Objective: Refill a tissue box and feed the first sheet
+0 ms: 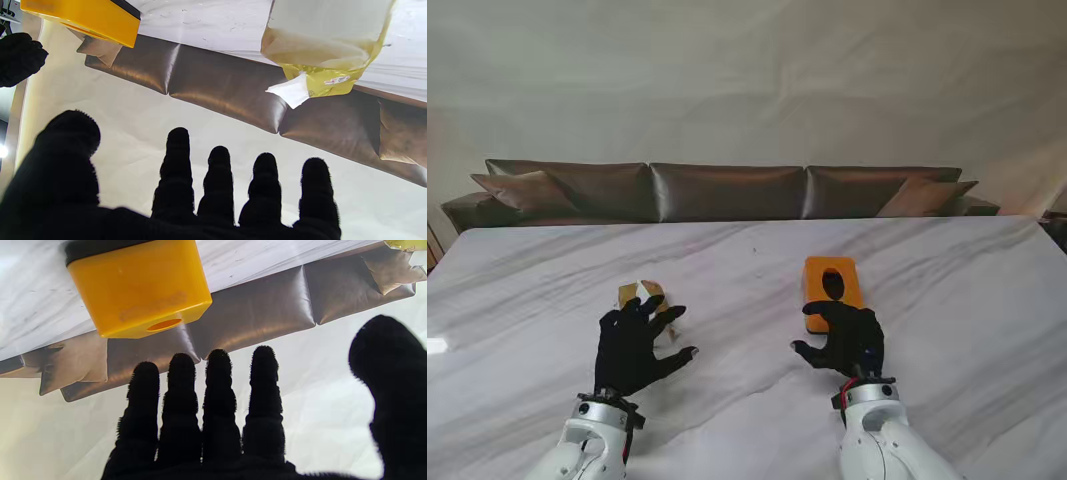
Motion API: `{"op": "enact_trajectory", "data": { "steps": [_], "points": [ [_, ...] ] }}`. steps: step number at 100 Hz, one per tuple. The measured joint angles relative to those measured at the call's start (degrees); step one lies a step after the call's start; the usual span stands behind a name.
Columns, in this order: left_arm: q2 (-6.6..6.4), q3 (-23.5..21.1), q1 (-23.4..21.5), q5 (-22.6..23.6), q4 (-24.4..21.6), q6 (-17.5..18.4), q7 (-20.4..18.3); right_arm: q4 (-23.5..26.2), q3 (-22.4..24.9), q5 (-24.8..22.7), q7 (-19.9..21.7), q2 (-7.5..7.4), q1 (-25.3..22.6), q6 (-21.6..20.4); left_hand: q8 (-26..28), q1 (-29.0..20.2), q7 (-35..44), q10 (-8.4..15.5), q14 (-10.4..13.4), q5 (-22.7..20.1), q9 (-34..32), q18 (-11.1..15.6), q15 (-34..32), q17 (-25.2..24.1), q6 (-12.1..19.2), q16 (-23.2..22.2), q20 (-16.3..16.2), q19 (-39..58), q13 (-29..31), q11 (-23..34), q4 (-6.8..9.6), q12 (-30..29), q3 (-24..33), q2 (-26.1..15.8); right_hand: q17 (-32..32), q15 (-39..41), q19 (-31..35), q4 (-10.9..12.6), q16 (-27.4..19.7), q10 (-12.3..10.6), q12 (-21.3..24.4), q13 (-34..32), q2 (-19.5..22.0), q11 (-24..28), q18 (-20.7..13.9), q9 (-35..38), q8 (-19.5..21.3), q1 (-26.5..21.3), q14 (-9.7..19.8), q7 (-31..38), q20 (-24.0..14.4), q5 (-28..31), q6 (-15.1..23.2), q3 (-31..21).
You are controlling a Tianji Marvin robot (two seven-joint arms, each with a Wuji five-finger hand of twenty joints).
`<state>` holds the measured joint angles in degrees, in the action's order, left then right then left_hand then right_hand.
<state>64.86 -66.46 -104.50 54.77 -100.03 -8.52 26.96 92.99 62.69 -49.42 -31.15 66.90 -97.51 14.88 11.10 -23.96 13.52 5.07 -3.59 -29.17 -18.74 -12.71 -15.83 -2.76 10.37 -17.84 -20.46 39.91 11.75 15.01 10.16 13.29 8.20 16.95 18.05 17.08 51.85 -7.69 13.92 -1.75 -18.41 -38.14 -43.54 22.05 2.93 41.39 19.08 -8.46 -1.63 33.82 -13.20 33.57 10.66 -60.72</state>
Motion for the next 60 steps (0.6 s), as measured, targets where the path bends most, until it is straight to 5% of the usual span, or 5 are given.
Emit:
{"op": "enact_trajectory", "data": {
  "steps": [60],
  "points": [
    [-0.01,0.6,-0.1,0.3,-0.6,-2.7,-0.7,0.0,2.7,-1.0,1.3,-0.11,0.0,-1.5,0.0,0.0,0.0,0.0,0.0,0.0,0.0,0.0,0.0,0.0,0.0,0.0,0.0,0.0,0.0,0.0,0.0,0.0,0.0,0.0,0.4,0.0,0.0,0.2,0.0,0.0,-0.1,0.0,1.2,0.0,0.1,0.0,0.0,0.0,-0.1,0.0,0.0,0.0,0.0,1.2]
  ]
}}
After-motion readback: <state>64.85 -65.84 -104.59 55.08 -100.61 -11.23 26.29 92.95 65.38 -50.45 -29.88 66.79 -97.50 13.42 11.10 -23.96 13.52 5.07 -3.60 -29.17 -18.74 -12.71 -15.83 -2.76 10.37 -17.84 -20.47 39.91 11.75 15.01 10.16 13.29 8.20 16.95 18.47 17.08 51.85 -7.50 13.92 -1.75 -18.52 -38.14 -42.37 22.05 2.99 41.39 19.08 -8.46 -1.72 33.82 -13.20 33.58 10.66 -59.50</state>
